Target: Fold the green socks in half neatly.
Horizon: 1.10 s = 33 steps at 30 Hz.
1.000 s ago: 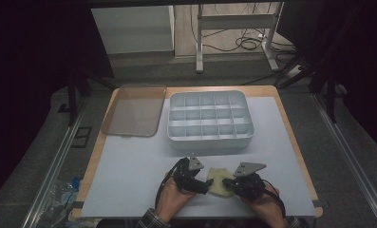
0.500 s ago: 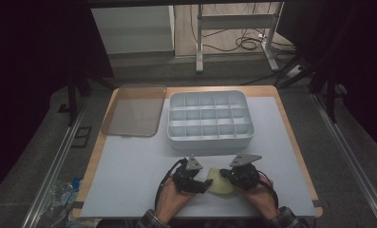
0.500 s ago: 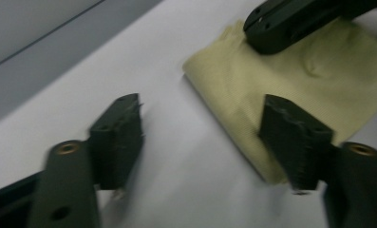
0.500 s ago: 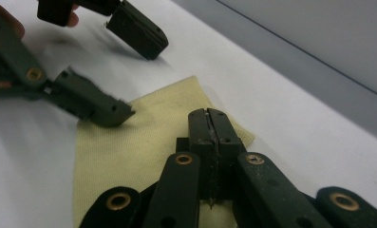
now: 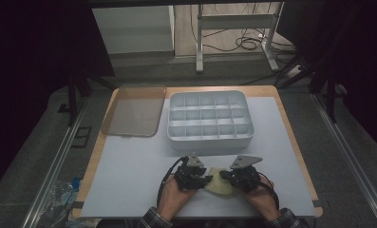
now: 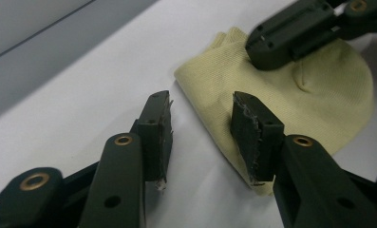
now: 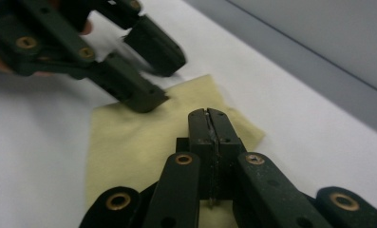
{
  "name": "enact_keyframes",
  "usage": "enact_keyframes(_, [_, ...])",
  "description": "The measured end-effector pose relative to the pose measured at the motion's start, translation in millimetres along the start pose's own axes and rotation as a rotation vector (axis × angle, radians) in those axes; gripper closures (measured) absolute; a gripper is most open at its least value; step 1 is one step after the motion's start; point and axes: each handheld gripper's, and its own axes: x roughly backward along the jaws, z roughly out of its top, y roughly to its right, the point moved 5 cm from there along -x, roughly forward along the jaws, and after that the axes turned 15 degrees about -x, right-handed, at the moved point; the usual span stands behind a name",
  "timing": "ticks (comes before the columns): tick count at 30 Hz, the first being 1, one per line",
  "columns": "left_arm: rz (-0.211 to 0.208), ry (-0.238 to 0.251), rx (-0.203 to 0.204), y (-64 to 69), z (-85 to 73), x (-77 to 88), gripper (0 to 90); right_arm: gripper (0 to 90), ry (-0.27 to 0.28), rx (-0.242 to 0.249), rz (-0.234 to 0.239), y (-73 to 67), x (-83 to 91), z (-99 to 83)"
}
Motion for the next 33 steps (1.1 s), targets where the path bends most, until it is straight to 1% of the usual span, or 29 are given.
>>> enact_keyframes(3, [0.0, 0.003, -0.003, 0.1, -0.1, 0.0, 57.6, 89.3, -0.005, 0.008, 0.01, -4.1, 0.7, -1.9])
enact_keyframes(4, [-0.001, 0.005, -0.006, 0.1, -0.4, 0.0, 57.5, 89.2, -0.013, 0.018, 0.02, -8.3, 1.1, -4.2])
enact_keyframes(5, [-0.001, 0.005, -0.006, 0.1, -0.4, 0.0, 57.5, 89.2, -0.013, 0.018, 0.02, -8.3, 1.1, -4.2])
enact_keyframes(6, [-0.002, 0.012, -0.001, 0.4, -0.2, -0.4, 57.5, 89.2, -0.023, 0.027, 0.027, -12.5, 1.3, -7.0])
enact_keyframes(7, [-0.005, 0.009, -0.005, -0.1, -0.5, 0.0, 57.5, 89.2, -0.025, 0.03, 0.033, -14.4, 1.5, -8.3])
enact_keyframes(11, [-0.011, 0.011, 0.0, -0.5, -0.5, 0.0, 57.5, 89.2, -0.03, 0.032, 0.051, -19.9, 2.9, -11.2])
enact_keyframes(12, [-0.013, 0.009, 0.0, -0.6, -0.6, 0.2, 57.5, 89.2, -0.035, 0.041, 0.065, -25.1, 3.9, -12.9])
enact_keyframes(13, [-0.013, 0.009, -0.001, -0.7, -0.7, 0.3, 57.5, 89.2, -0.035, 0.041, 0.065, -25.1, 3.9, -12.9])
enact_keyframes(14, [-0.016, 0.001, -0.011, -1.4, -1.3, 0.9, 57.5, 89.2, -0.035, 0.044, 0.07, -27.1, 4.1, -13.3])
enact_keyframes(17, [-0.018, 0.006, -0.01, -1.4, -1.4, 0.8, 57.1, 89.2, -0.047, 0.069, 0.096, -37.9, 4.2, -16.2])
enact_keyframes(18, [-0.019, 0.006, -0.011, -1.4, -1.4, 0.8, 56.9, 89.2, -0.054, 0.076, 0.099, -40.0, 3.5, -17.4])
enact_keyframes(19, [-0.019, 0.006, -0.011, -1.4, -1.4, 0.8, 56.7, 89.3, -0.065, 0.084, 0.089, -41.3, 2.0, -19.0])
enact_keyframes(21, [-0.019, 0.009, -0.012, -1.0, -1.3, 0.5, 56.4, 89.4, -0.065, 0.093, 0.083, -41.8, 0.4, -20.5])
enact_keyframes(22, [-0.018, 0.017, -0.003, -0.2, -0.8, -0.1, 56.0, 89.4, -0.061, 0.088, 0.089, -41.6, -0.2, -21.1])
enact_keyframes(23, [-0.017, 0.016, -0.003, -0.1, -0.8, -0.1, 55.7, 89.5, -0.065, 0.078, 0.093, -40.8, -0.4, -21.1])
enact_keyframes(27, [-0.01, 0.011, 0.001, 0.4, -0.7, -0.1, 56.0, 89.3, -0.071, 0.085, 0.091, -41.3, 0.1, -20.2])
enact_keyframes(28, [-0.004, 0.014, 0.005, 1.6, -0.7, -0.3, 56.8, 87.3, -0.066, 0.075, 0.096, -38.8, 3.0, -18.0])
enact_keyframes(29, [-0.004, 0.014, 0.005, 1.6, -0.7, -0.3, 57.3, 87.3, -0.066, 0.075, 0.096, -38.8, 3.0, -18.0])
enact_keyframes(30, [-0.001, 0.014, 0.017, 2.7, -0.6, -0.3, 58.3, 86.0, -0.047, 0.06, 0.088, -33.9, 7.0, -15.6])
enact_keyframes(31, [-0.001, 0.014, 0.017, 2.7, -0.6, -0.3, 59.4, 86.0, -0.047, 0.06, 0.088, -33.9, 7.0, -15.6])
enact_keyframes(32, [0.0, 0.008, 0.02, 3.4, -0.6, 0.1, 60.7, 85.6, -0.03, 0.051, 0.067, -27.0, 12.2, -13.4])
enact_keyframes(33, [0.0, 0.008, 0.02, 3.4, -0.6, 0.1, 62.9, 85.6, -0.03, 0.051, 0.067, -27.0, 12.2, -13.4])
